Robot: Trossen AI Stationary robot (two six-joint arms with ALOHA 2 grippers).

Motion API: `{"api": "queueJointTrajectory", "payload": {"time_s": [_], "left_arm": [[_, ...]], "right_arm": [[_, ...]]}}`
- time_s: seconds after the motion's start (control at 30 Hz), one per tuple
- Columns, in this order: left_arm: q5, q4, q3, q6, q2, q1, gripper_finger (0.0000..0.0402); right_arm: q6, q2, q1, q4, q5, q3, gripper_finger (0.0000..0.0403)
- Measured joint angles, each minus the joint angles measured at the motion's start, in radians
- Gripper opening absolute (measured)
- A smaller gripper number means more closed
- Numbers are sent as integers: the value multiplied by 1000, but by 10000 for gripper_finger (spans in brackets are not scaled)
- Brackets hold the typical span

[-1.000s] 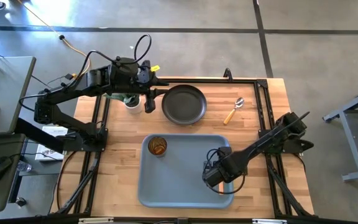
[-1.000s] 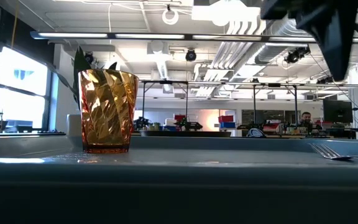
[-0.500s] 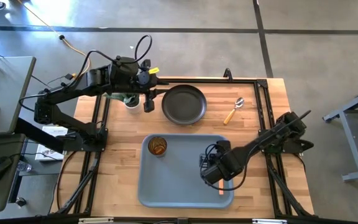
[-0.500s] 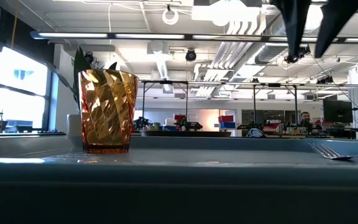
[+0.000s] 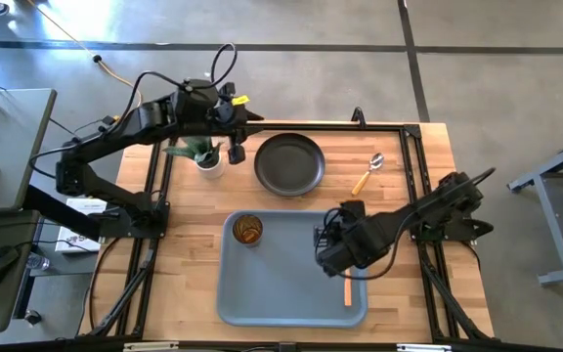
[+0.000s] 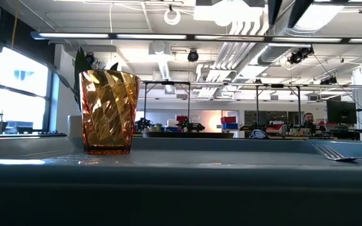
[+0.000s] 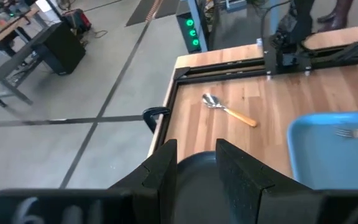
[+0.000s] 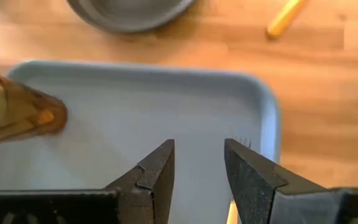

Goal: Pick and place plate/cup/fork/spoon on tray
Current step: Put the black plate on the blue tray to the bottom right of the brown cup

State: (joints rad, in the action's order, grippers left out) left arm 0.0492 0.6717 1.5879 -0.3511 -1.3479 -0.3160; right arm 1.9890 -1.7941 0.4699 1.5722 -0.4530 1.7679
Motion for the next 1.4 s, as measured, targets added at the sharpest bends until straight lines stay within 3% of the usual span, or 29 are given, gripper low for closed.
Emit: {"api": "queueJointTrajectory", "payload": {"time_s": [0.4,0.6,0.77,1.07,1.4], "left_arm": [[-3,10,0,-16,-91,-12,120],[9,-4,0,96,-142,-12,160],[-2,-4,0,148,-190,5,164],[4,-44,0,175,-313,68,162],[14,-77,0,193,-473,116,162]], "right_arm": [[-247,137,-78,-1,-195,-1,131],[-401,280,-120,-1,-305,-1,131],[-538,393,-165,-1,-362,-1,131],[-753,530,-261,-1,-391,-1,131],[-905,566,-350,-1,-383,-2,131]]}}
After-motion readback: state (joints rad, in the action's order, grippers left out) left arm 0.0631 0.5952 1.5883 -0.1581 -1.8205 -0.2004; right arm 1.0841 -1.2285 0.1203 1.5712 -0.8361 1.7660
